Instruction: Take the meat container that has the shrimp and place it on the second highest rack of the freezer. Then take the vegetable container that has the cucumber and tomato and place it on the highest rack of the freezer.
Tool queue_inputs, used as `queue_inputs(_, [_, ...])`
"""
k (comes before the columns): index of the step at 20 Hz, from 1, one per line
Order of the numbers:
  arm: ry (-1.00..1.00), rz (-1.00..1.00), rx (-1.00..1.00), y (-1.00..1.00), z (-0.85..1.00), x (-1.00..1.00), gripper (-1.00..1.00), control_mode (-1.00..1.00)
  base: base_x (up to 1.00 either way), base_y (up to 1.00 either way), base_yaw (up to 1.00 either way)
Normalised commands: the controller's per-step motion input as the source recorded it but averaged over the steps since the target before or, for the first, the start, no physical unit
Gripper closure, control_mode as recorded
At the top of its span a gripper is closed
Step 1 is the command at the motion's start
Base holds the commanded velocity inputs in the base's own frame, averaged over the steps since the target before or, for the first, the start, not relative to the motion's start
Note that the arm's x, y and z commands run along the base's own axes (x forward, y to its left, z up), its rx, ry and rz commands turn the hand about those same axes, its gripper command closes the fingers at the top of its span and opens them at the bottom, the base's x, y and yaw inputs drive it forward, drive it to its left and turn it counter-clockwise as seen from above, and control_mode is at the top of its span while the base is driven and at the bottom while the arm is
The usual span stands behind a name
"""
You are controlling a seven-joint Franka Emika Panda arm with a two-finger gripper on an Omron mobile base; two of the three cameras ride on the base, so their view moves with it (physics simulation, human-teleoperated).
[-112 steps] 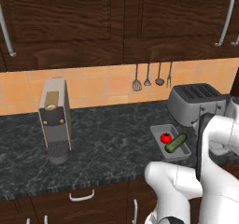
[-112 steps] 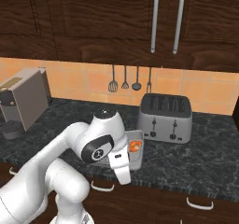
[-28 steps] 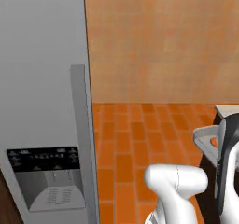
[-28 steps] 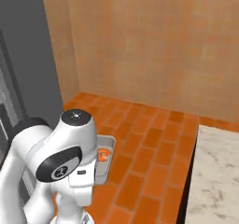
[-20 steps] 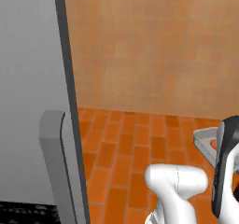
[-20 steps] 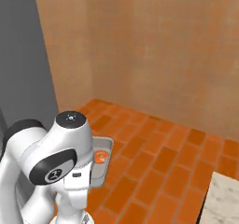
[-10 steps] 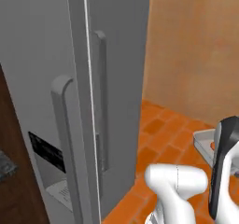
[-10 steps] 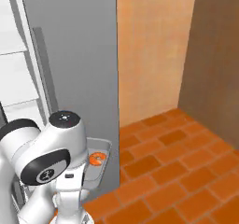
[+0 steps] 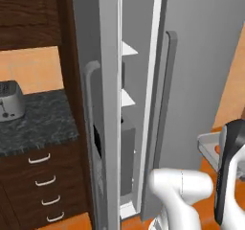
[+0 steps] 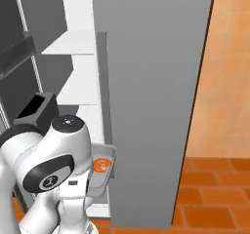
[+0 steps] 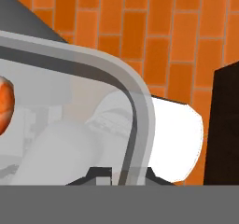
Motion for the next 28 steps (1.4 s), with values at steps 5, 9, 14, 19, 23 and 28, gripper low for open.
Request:
queue_inputs(5, [0.00,0.00,0.00,0.00,0.00,0.00,1.00,1.00,0.02,-0.17,0.74])
queue_inputs(9, [0.00,0.00,0.00,0.00,0.00,0.00,1.00,1.00,0.24,-0.01,0.44])
queue_inputs(14, [0.00,0.00,0.00,0.00,0.00,0.00,1.00,1.00,0.03,0.12,0.33])
queue_inputs(19, [0.00,0.00,0.00,0.00,0.00,0.00,1.00,1.00,0.00,0.12,0.31])
queue_inputs(23, [0.00,0.00,0.00,0.00,0.00,0.00,1.00,1.00,0.09,0.00,0.24])
queue_inputs(28, [0.00,0.00,0.00,0.00,0.00,0.00,1.00,1.00,0.02,0.03,0.20])
